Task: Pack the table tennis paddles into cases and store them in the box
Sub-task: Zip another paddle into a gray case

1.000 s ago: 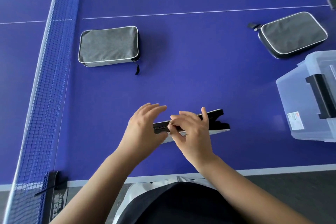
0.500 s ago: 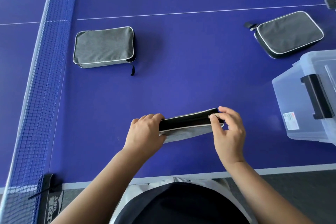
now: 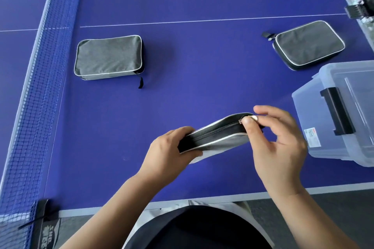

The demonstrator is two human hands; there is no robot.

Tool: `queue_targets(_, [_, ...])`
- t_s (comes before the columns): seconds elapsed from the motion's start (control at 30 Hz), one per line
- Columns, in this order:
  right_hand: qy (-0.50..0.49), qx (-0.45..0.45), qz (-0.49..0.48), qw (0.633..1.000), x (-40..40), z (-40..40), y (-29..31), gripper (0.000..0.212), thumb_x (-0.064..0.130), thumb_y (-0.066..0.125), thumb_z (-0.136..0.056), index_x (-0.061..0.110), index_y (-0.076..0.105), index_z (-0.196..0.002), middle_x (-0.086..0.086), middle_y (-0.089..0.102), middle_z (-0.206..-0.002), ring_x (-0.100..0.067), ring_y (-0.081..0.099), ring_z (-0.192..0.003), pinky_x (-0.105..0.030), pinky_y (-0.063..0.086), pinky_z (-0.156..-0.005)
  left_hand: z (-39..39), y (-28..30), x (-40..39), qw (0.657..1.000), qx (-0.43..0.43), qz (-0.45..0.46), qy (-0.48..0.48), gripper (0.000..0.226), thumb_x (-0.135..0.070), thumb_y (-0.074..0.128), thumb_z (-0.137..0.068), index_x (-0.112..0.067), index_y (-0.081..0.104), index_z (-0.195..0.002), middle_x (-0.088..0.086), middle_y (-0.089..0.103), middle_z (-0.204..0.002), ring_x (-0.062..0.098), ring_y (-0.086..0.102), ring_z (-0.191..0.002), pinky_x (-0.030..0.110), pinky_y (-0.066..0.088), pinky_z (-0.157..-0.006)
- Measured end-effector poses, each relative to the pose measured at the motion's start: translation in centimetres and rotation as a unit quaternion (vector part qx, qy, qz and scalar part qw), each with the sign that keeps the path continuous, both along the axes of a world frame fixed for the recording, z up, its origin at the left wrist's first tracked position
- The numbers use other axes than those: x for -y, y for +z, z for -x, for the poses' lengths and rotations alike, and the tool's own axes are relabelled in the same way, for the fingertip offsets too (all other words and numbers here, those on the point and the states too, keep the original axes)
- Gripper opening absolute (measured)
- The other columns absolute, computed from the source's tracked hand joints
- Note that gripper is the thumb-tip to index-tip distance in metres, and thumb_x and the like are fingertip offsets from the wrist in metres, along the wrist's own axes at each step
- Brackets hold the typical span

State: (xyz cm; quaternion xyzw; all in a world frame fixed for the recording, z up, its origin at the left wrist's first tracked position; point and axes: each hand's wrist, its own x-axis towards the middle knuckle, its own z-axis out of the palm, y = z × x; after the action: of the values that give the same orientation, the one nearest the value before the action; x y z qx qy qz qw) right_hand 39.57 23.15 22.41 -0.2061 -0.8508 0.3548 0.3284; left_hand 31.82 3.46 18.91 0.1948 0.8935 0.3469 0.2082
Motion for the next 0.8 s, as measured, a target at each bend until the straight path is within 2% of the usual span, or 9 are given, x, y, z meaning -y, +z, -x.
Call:
queue_targets(0.1, [0.042, 0.004, 0.016, 0.999, 1.1, -0.2, -0.2, 0.009, 0.009, 0.071, -0.086, 0.002, 0.074, -0.081, -0.003, 0.069, -0.096, -0.008, 0.066, -0.085, -0.018, 0.051, -0.071, -0.3, -0.4, 0.9, 1.000, 0.024, 0.015, -0.004, 0.037, -0.038, 0.079, -0.078, -0.038, 0.057, -0.107, -0.024, 0.057, -0.083, -0.001, 0.054, -0.080, 0.019, 0.040, -0.068])
queue_targets(0.17, [0.072, -0.005, -0.003, 0.997, 2.3, -0.4, -0.3, 0.009, 0.007, 0.070, -0.086, 0.000, 0.074, -0.082, -0.005, 0.070, -0.095, -0.012, 0.067, -0.083, -0.022, 0.054, -0.068, -0.4, -0.1, 0.6, 1.000, -0.001, 0.021, -0.021, 0.039, -0.039, 0.078, -0.077, -0.038, 0.055, -0.109, -0.026, 0.055, -0.085, -0.004, 0.054, -0.081, 0.019, 0.039, -0.069])
queue_targets(0.27, [0.112, -0.026, -0.047, 0.992, 3.9, -0.4, 0.0, 0.009, 0.006, 0.070, -0.087, -0.001, 0.075, -0.084, -0.005, 0.070, -0.096, -0.013, 0.067, -0.086, -0.020, 0.053, -0.075, -0.9, 1.6, -0.7, 0.996, -0.043, -0.079, -0.015, 0.043, -0.043, 0.077, -0.076, -0.032, 0.061, -0.114, -0.027, 0.062, -0.095, -0.005, 0.060, -0.089, 0.014, 0.047, -0.077])
queue_targets(0.33, [0.134, -0.043, -0.067, 0.988, 4.6, -0.2, 0.1, 0.009, 0.006, 0.070, -0.087, -0.001, 0.075, -0.085, -0.004, 0.070, -0.096, -0.018, 0.067, -0.087, -0.029, 0.055, -0.076, -1.4, 2.4, -1.4, 0.988, -0.051, -0.148, 0.006, 0.034, -0.037, 0.074, -0.079, -0.027, 0.066, -0.110, -0.020, 0.069, -0.098, -0.001, 0.065, -0.090, 0.020, 0.053, -0.078])
queue_targets(0.4, [0.139, -0.050, -0.068, 0.987, 4.8, 0.0, -0.2, 0.008, 0.007, 0.071, -0.087, -0.001, 0.075, -0.085, -0.004, 0.070, -0.097, -0.021, 0.065, -0.088, -0.037, 0.055, -0.073, -1.6, 2.5, -1.2, 0.982, -0.028, -0.177, 0.059, 0.024, -0.027, 0.078, -0.080, -0.025, 0.069, -0.102, -0.016, 0.072, -0.092, 0.005, 0.068, -0.084, 0.024, 0.054, -0.072])
queue_targets(0.5, [0.105, -0.036, -0.035, 0.993, 4.5, 0.1, -0.9, 0.009, 0.008, 0.072, -0.086, 0.000, 0.074, -0.083, -0.005, 0.069, -0.095, -0.021, 0.065, -0.087, -0.033, 0.055, -0.072, -1.8, 2.0, -0.1, 0.974, 0.011, -0.190, 0.121, 0.021, -0.020, 0.083, -0.078, -0.027, 0.071, -0.093, -0.016, 0.072, -0.083, 0.011, 0.067, -0.077, 0.019, 0.050, -0.065])
queue_targets(0.67, [0.069, -0.005, 0.010, 0.998, 4.3, 0.2, -1.8, 0.011, 0.012, 0.072, -0.085, 0.003, 0.073, -0.078, -0.001, 0.068, -0.091, -0.020, 0.064, -0.085, -0.031, 0.052, -0.072, -1.7, 2.2, 1.5, 0.972, -0.002, -0.185, 0.144, 0.031, -0.019, 0.084, -0.075, -0.040, 0.067, -0.089, -0.023, 0.071, -0.088, 0.004, 0.068, -0.082, 0.011, 0.048, -0.070])
queue_targets(0.8, [0.060, 0.025, 0.054, 0.996, 4.8, 0.4, -1.9, 0.011, 0.016, 0.072, -0.085, 0.007, 0.074, -0.079, 0.002, 0.067, -0.092, -0.018, 0.064, -0.088, -0.021, 0.048, -0.074, -1.5, 2.1, 2.7, 0.975, -0.010, -0.166, 0.148, 0.032, -0.019, 0.084, -0.077, -0.042, 0.065, -0.088, -0.026, 0.070, -0.088, 0.004, 0.067, -0.084, 0.010, 0.047, -0.072])
